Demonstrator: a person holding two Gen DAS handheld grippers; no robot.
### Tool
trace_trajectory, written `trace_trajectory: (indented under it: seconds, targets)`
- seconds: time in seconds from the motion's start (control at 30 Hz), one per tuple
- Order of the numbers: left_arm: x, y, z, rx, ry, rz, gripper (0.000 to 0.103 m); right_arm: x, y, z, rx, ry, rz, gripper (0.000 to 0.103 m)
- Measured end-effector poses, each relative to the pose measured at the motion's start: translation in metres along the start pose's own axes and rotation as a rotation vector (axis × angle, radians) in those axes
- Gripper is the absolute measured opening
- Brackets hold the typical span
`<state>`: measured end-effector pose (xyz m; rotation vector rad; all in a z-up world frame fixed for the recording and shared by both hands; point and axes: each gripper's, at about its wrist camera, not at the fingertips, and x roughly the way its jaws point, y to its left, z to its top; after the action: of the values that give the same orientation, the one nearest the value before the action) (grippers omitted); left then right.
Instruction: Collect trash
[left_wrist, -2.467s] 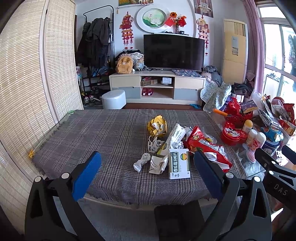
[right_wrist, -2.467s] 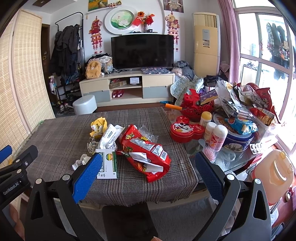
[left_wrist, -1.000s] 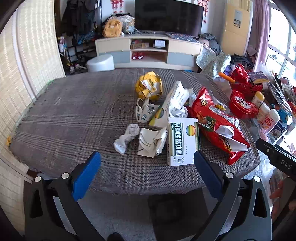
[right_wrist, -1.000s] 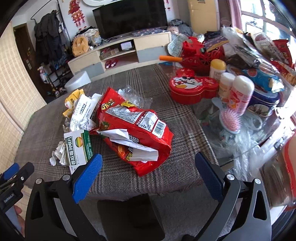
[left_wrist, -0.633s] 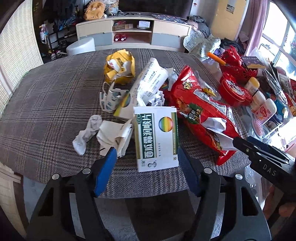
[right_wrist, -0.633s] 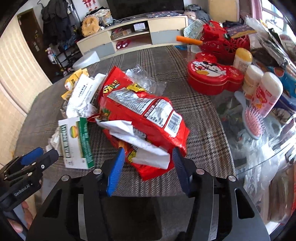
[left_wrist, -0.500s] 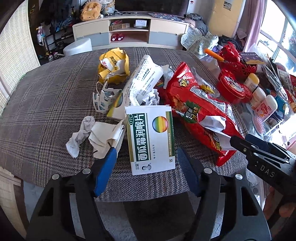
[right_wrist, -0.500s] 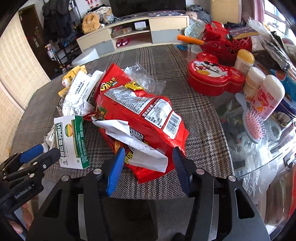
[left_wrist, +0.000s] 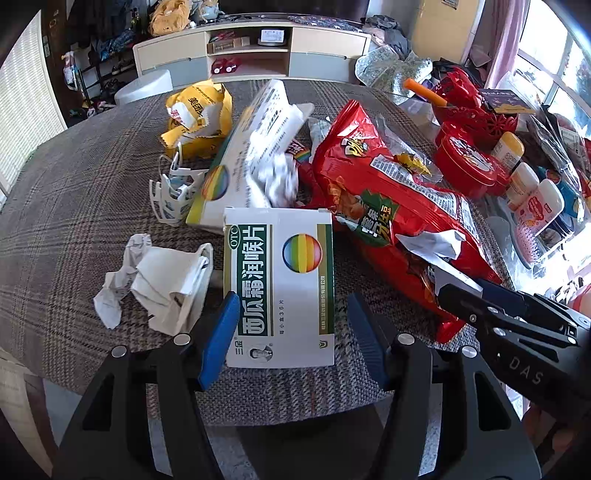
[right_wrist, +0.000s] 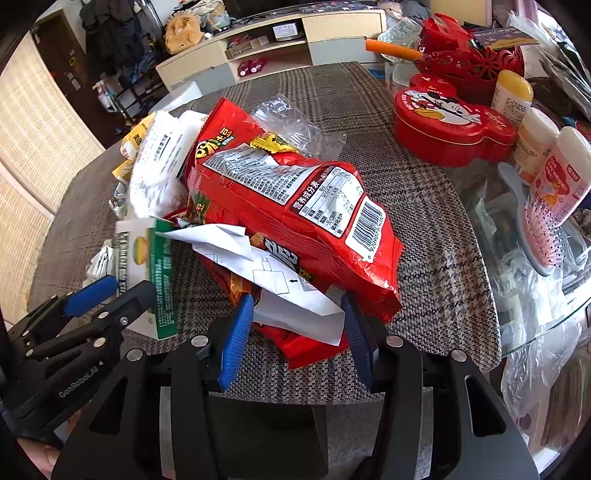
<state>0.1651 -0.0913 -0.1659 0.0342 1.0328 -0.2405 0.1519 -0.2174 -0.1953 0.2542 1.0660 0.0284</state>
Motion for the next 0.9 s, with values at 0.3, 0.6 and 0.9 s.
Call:
trace_trajectory:
  seconds: [0.3, 0.6, 0.9]
  targets:
    - [0.007, -0.012, 0.005, 0.041, -0.029, 0.057, 0.051, -0.003, -0.002, 0.003, -0.002, -0.034, 0.008, 0.041]
    - [0.012, -0.019, -0.002, 0.104, -0.012, 0.108, 0.074, -0.020, 0.003, -0.002, -0.045, -0.067, 0.004, 0.025]
    - [0.019, -0.018, -0.004, 0.148, -0.072, 0.224, 0.065, -0.044, -0.001, -0.013, -0.057, -0.123, -0.001, 0.002]
